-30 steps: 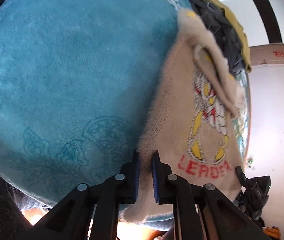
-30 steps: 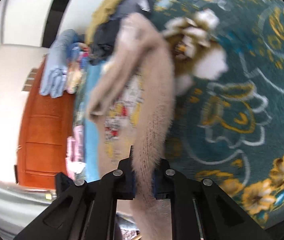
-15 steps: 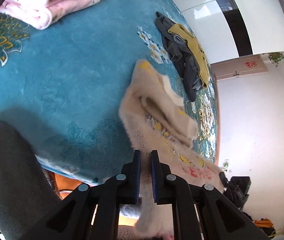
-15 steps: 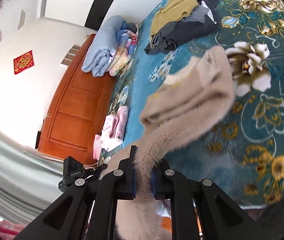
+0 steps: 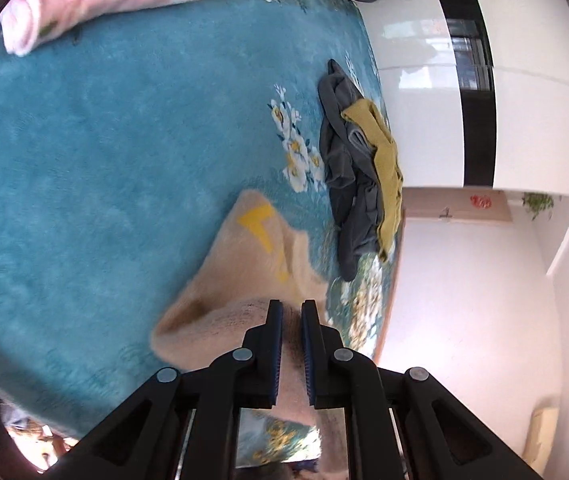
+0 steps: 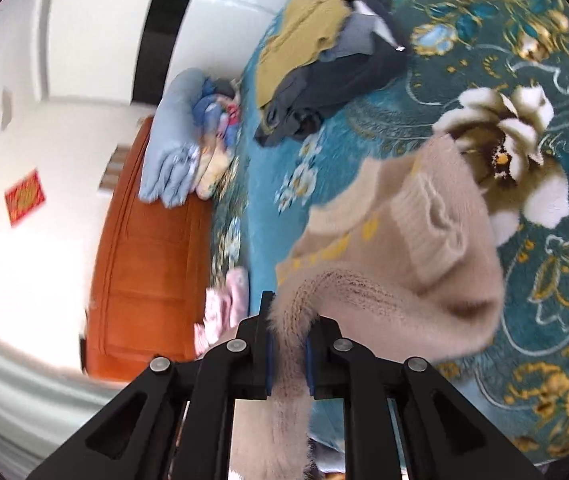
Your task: Fold clothes
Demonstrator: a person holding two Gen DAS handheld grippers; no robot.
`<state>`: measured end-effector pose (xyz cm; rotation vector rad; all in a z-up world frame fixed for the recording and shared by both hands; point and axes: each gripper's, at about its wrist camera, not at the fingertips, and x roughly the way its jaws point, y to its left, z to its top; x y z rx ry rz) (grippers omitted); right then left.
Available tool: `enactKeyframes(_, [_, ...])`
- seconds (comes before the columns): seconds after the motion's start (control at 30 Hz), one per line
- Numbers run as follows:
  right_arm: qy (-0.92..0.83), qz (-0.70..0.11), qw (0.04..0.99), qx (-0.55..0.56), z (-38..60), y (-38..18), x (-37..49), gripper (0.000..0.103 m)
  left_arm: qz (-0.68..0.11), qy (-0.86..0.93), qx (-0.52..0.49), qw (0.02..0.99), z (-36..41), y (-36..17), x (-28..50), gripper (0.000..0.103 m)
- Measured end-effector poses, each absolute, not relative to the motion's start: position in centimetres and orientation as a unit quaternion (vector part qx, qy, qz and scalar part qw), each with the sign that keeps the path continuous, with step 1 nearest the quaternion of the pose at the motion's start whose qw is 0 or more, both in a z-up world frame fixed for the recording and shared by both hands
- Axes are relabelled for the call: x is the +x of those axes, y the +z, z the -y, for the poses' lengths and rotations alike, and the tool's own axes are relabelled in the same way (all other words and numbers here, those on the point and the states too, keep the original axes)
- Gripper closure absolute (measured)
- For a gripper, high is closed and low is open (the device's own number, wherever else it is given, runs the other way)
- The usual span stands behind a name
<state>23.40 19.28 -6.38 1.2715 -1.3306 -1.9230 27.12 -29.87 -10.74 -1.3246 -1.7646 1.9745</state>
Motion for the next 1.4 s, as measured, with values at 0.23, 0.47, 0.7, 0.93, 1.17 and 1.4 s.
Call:
enactKeyframes(0.23, [-0.679, 0.531, 0.205, 0.464, -19.8, -8.8, 20.5, 0.087, 0.648, 0.614, -0.446, 0.068, 29.9, -14.7, 24.2, 0.091])
enactKeyframes(0.47, [-0.683, 0.539, 0.172, 0.462, -20.6, -9.7, 18.6, 0.067, 0.678, 0.593, -0.426, 0.085, 30.3, -16.1, 22.8, 0.083])
enactKeyframes(0.7, [-0.701, 0.524, 0.146, 0.461, -22.6, -9.6, 18.0, 0.059, 0.656, 0.620, -0.426, 0.071, 31.0, -16.0, 23.3, 0.073])
enactKeyframes(0.93, [-0.727, 0.430, 0.122, 0.521, -20.7, -11.7, 17.5, 0.059, 0.471, 0.711, -0.520, 0.047, 27.2, -15.2, 21.7, 0.061])
enactKeyframes(1.17, [-0.779, 0.285, 0.128, 0.543, -17.1, -10.9, 15.6, 0.058, 0.390, 0.742, -0.542, 0.055, 24.4, -14.4, 21.1, 0.061])
enactKeyframes(1.4, [-0.799, 0.218, 0.139, 0.542, -14.2, -10.5, 15.2, 0.057, 0.302, 0.783, -0.543, 0.043, 22.5, -12.7, 21.6, 0.071])
